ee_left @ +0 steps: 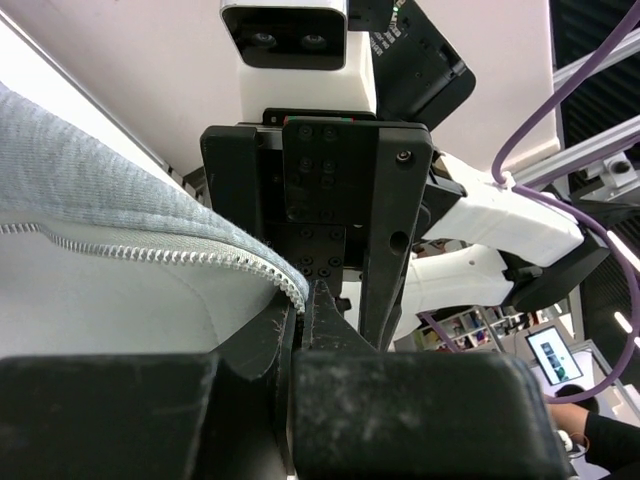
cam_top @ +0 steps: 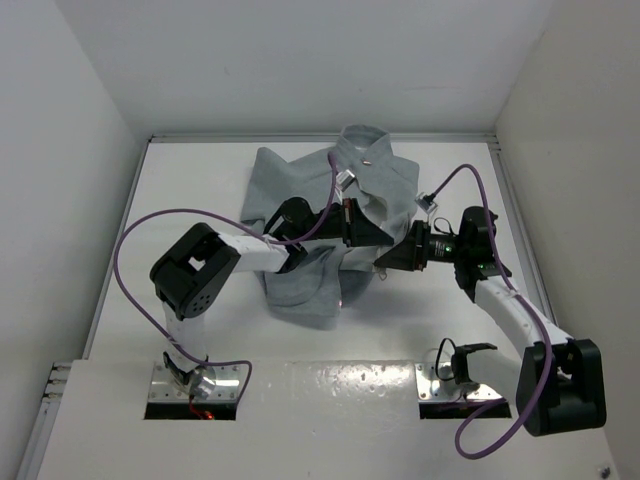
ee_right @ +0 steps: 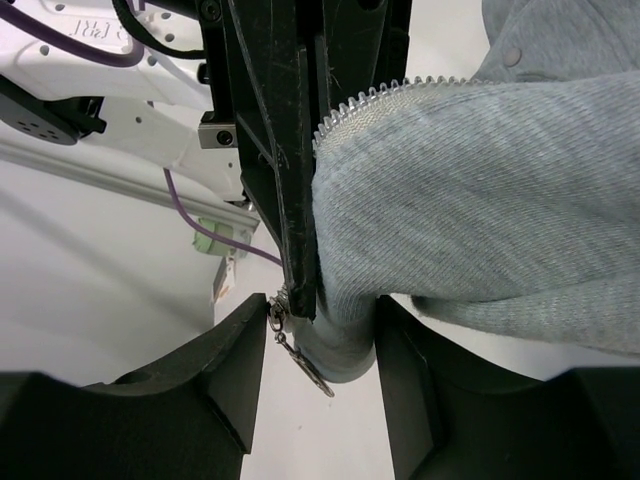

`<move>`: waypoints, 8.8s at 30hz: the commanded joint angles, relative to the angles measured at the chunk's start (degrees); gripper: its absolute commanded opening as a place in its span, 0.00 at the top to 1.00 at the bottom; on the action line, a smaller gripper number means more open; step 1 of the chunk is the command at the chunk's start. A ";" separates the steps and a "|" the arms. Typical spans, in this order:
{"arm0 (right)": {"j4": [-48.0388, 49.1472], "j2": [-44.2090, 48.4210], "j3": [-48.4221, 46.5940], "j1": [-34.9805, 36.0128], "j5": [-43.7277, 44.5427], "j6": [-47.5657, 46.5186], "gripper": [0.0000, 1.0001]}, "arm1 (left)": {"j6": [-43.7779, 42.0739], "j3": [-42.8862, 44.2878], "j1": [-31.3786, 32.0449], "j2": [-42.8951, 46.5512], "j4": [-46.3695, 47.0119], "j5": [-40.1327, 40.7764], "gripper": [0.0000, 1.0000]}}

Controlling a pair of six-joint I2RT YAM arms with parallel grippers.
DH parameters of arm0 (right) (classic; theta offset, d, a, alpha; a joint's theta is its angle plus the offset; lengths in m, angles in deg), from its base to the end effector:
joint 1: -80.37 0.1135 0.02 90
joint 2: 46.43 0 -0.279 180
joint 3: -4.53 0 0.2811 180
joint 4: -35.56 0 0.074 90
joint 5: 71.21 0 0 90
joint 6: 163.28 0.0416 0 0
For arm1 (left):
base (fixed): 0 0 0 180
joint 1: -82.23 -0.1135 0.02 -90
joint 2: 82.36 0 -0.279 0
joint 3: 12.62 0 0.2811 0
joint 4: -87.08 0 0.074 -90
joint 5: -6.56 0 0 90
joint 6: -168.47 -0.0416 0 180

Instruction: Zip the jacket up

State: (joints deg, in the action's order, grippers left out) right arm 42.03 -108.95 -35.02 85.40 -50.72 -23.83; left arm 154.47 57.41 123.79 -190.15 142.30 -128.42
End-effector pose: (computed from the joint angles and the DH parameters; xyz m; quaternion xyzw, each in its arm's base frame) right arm 0.2307 0.0594 0.2262 -0.0669 0.7384 0.6311 0.2280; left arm 0.2994 -0.3047 0.2381 0.1328 0.6134 -0.7543 0.1926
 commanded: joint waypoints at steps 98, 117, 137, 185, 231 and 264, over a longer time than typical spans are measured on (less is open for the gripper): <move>-32.12 4.60 -9.86 2.08 1.48 -23.51 1.00 | -18.41 4.24 3.36 8.37 -23.25 -3.19 0.54; -43.22 11.11 1.29 2.61 33.42 -29.17 1.00 | -55.90 -0.04 -1.85 28.25 -97.34 26.70 0.00; -42.07 -2.95 -7.32 2.34 37.79 -25.46 1.00 | -35.05 -0.33 12.05 16.83 -101.38 30.63 0.37; -39.26 -6.91 -9.08 2.70 34.27 -26.08 1.00 | -43.05 4.42 7.22 6.45 -93.65 51.56 0.16; -38.04 -3.49 -9.42 4.54 16.88 -31.96 1.00 | -40.24 -8.67 -0.51 29.45 -61.95 24.53 1.00; 11.18 5.65 -5.03 15.18 9.22 -9.20 1.00 | -32.94 -10.08 -5.35 44.86 -41.63 13.86 1.00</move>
State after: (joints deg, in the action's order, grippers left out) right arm 45.85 -104.67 -39.37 100.38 -41.24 -36.42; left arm 121.23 44.63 118.24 -147.81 93.78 -113.03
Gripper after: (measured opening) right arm 0.023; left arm 0.077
